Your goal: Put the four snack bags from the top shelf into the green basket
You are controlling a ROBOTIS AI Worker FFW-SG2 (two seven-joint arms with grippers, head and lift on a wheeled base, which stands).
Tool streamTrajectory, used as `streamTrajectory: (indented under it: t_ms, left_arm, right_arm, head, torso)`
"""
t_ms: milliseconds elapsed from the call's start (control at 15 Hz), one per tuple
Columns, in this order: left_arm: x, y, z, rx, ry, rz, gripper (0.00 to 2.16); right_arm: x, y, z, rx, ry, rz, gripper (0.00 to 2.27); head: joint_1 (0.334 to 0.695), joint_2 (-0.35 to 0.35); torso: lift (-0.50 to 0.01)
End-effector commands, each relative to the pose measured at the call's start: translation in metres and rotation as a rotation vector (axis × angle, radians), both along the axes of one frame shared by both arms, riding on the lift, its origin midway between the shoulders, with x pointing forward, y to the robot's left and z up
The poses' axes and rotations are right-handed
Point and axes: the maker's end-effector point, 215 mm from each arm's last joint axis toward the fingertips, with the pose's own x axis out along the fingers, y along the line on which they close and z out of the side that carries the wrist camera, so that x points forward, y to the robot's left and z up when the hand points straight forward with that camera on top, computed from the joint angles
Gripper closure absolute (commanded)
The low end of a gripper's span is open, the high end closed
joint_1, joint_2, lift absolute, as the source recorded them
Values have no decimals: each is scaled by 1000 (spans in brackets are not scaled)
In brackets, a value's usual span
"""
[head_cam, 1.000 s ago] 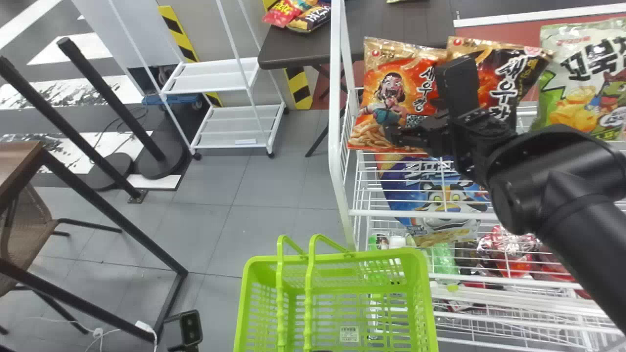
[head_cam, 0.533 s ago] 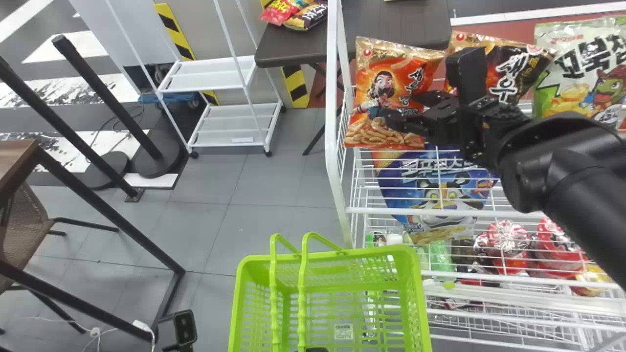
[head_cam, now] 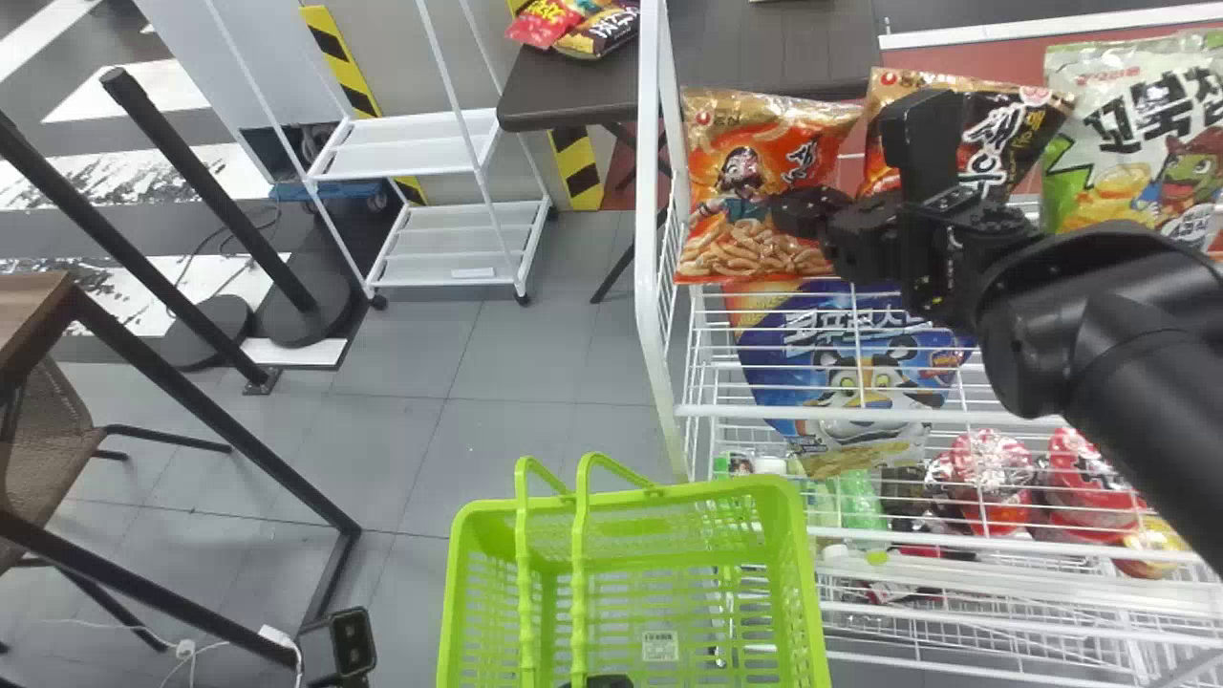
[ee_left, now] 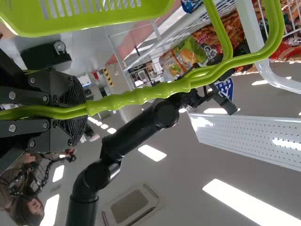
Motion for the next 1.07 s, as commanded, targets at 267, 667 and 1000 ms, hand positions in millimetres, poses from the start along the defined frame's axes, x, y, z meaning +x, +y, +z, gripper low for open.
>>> streamTrajectory:
  t_ms: [267,667,1000]
  left_arm:
    - [1,5,1,-12,-3,7,2148]
    - [6,8,2,-9,-11,11,2148]
    - [12,5,3,-13,-18,5,2148]
  right_arm:
    - [-56,36,-1,-65,10,43,2246]
    - [-118,-17,29,-30,26,-95,2246]
    - [-191,-65,56,68,97,-174,2246]
  head:
    - [695,321]
    - [695,333]
    - [695,281]
  torso:
    - [0]
    - [0]
    - [0]
